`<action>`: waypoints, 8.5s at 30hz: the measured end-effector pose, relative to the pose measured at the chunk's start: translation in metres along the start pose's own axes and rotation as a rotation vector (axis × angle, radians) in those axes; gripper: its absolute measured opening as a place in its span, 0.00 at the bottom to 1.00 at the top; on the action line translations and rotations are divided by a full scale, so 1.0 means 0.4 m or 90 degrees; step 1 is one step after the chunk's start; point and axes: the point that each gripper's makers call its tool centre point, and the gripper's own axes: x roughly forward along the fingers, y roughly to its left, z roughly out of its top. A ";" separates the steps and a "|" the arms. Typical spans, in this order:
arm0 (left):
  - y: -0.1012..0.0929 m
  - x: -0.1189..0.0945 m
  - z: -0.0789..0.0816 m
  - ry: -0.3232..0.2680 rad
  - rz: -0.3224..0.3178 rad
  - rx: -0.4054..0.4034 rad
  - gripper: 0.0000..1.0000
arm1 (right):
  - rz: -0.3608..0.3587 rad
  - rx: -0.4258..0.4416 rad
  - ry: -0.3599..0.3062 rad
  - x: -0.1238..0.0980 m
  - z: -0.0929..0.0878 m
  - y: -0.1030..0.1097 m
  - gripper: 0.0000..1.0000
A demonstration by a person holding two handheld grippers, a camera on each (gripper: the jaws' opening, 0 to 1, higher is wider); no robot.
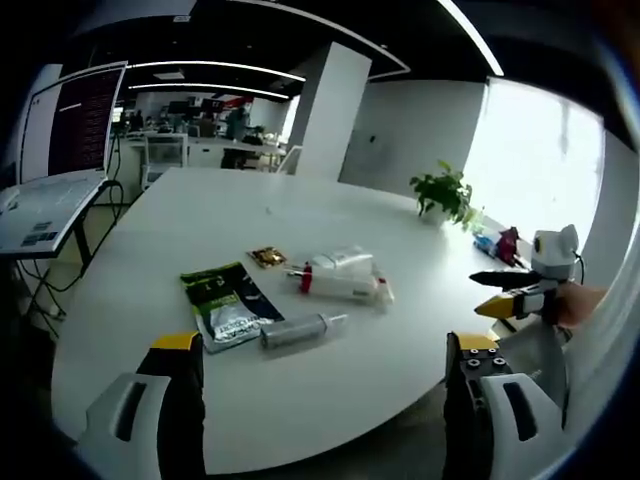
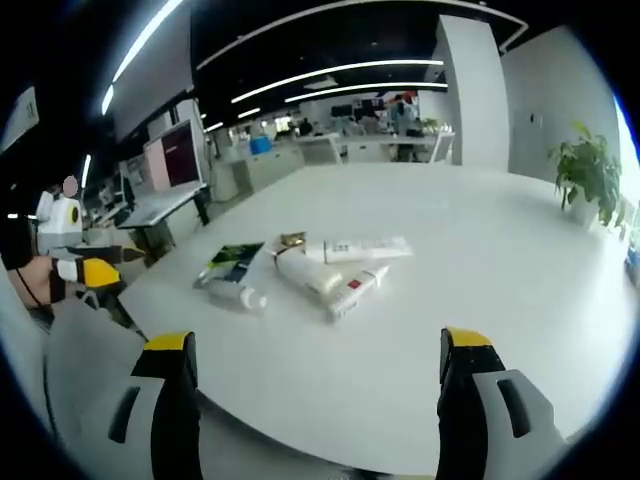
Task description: Arrange the skincare products in the storage area until every visible bottle or jar stands upright without overlapping.
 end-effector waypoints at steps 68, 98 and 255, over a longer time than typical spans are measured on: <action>-0.017 -0.005 0.012 -0.022 -0.024 0.023 0.91 | 0.000 0.000 0.011 -0.005 0.004 0.004 0.89; -0.014 -0.004 0.010 -0.015 -0.023 0.013 0.89 | 0.033 -0.081 0.054 0.060 0.062 0.004 0.82; 0.048 -0.008 0.001 -0.006 0.032 -0.074 0.85 | 0.277 -0.438 0.340 0.602 0.015 0.100 0.29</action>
